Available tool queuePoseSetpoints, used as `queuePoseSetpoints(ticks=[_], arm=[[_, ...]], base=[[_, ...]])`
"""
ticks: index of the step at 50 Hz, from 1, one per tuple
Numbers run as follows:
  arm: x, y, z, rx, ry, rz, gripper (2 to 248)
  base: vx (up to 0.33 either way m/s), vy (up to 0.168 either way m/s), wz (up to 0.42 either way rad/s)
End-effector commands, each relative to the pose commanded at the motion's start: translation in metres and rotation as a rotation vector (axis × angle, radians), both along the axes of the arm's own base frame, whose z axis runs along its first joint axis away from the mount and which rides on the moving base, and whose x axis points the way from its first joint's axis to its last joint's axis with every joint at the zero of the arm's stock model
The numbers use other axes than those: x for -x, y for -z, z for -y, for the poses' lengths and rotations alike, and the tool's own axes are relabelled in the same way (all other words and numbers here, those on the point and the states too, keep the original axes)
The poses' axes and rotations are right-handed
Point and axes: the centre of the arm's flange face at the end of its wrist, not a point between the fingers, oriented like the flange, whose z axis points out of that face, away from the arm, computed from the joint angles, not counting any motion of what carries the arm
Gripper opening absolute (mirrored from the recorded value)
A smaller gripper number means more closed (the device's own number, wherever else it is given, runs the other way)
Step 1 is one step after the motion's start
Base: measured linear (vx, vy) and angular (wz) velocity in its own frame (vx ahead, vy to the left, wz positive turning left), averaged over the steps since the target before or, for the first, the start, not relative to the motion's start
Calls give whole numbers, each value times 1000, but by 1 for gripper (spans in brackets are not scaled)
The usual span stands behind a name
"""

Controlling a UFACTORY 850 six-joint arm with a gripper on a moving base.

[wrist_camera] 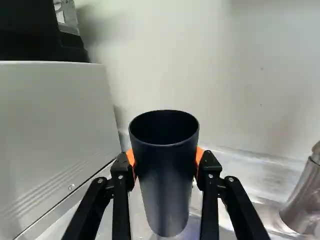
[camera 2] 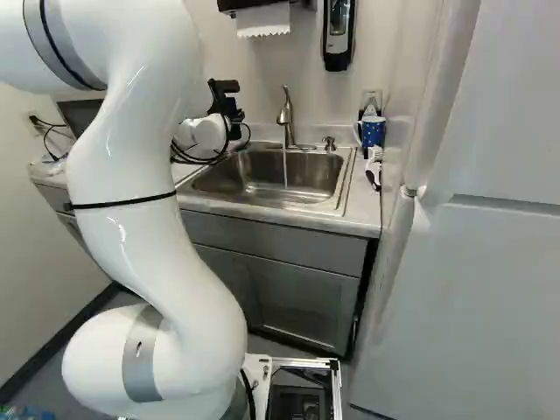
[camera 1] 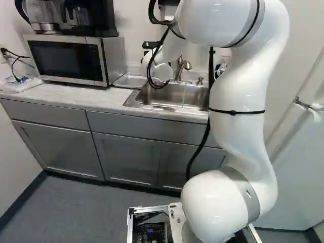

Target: Rinse the cup and place it in the tray

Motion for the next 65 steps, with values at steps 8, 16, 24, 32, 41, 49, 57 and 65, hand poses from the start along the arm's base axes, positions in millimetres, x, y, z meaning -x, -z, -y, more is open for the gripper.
queuePoseSetpoints(ticks=[8, 16, 24, 32, 41, 49, 57, 65], arm=[[7, 0, 13, 1, 18, -6, 125], [13, 6, 26, 4, 37, -22, 125], [23, 14, 38, 6, 55, -40, 125], [35, 20, 48, 8, 69, -49, 125], [51, 27, 57, 9, 81, -56, 125], [66, 33, 63, 10, 90, -61, 125], [81, 39, 70, 10, 99, -65, 125], [97, 45, 76, 10, 108, -65, 125]], base=[[0, 0, 0], [0, 0, 0], [0, 0, 0], [0, 0, 0], [0, 0, 0], [0, 0, 0], [0, 0, 0], [0, 0, 0]])
